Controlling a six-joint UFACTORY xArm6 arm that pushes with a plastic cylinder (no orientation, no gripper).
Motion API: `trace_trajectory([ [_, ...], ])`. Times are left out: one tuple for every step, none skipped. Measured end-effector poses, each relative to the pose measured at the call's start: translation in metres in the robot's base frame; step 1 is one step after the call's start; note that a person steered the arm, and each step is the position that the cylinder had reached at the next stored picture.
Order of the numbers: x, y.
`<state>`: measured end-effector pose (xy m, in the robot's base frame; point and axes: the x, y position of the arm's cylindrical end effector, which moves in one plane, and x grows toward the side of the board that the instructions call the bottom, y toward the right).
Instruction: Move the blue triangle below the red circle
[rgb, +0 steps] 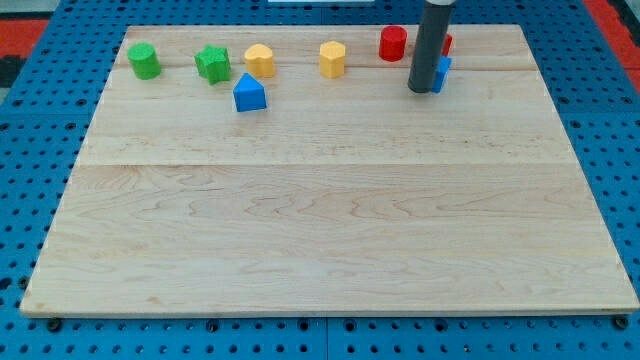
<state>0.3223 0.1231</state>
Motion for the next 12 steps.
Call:
trace_trajectory([
  [0.021,-0.061],
  [0.033,-0.187],
  [0.032,-0.284],
  [0.016,-0.277],
  [-0.002,-0.227],
  [0.019,-0.156],
  [0.017,-0.103],
  [0.012,-0.116],
  [0.012,-0.171],
  [0.009,-0.213],
  [-0.01,-0.195],
  [-0.01,-0.134],
])
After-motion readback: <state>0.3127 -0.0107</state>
